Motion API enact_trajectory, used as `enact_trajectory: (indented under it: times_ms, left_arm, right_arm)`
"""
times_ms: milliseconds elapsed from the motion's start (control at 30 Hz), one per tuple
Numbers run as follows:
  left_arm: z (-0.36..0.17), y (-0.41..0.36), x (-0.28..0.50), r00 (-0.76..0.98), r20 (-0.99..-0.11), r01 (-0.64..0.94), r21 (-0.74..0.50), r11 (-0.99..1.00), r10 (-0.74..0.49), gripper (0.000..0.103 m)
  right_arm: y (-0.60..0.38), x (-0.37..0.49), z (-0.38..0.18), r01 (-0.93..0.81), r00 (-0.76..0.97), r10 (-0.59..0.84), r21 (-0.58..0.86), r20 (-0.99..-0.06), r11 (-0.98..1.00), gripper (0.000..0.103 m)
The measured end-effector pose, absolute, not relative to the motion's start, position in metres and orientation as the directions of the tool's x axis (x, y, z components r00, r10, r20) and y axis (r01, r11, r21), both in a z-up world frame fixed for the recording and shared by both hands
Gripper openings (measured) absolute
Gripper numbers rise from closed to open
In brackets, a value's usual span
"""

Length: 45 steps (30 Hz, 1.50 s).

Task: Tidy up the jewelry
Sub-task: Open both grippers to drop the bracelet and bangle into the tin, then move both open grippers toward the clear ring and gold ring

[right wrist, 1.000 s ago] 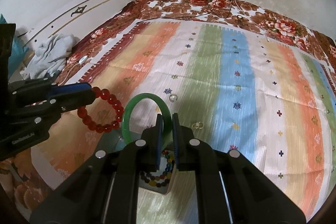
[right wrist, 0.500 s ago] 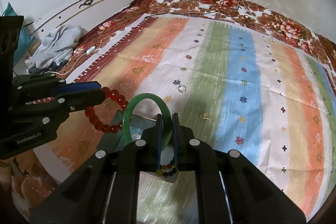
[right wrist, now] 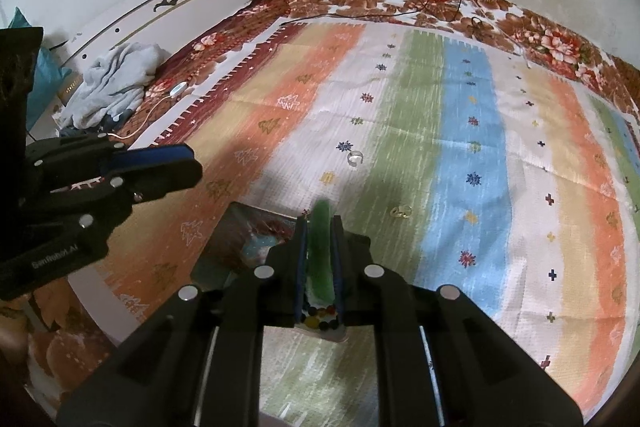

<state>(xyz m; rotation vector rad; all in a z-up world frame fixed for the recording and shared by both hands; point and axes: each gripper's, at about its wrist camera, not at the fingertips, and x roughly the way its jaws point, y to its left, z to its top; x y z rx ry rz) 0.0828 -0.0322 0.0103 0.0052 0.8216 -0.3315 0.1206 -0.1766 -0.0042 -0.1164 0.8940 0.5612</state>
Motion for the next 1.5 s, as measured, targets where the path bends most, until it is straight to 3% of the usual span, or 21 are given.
enact_trajectory:
  times_ms: [333,400,467,667,1500]
  left_arm:
    - [0.008,-0.027,0.087,0.627,-0.73,0.28,-0.117,0.953,-0.273,0.019]
    - [0.007,-0.026,0.089,0.625,-0.733,0.277,-0.111,0.954,-0.267,0.024]
    - [0.004,-0.024,0.091,0.623,-0.74,0.271,-0.102,0.957,-0.255,0.024]
    - [0.0,-0.021,0.1,0.617,-0.75,0.254,-0.095,0.962,-0.237,0.024]
    - [-0.032,-0.031,0.178,0.53,-0.834,0.251,-0.023,0.968,-0.157,0.043]
  right_arm:
    - [-0.18,0.124,-0.007,-0.503,0.48,0.421,0.152,-0.769,0.851,0.015]
    - [-0.18,0.125,-0.007,-0.502,0.481,0.42,0.151,-0.77,0.852,0.034]
    - [-0.181,0.126,-0.007,-0.495,0.488,0.415,0.149,-0.768,0.856,0.04]
    - [-0.185,0.137,-0.015,-0.471,0.491,0.396,0.146,-0.776,0.87,0.042]
    - [-0.192,0.212,-0.059,-0.397,0.426,0.318,0.141,-0.847,0.907,0.042]
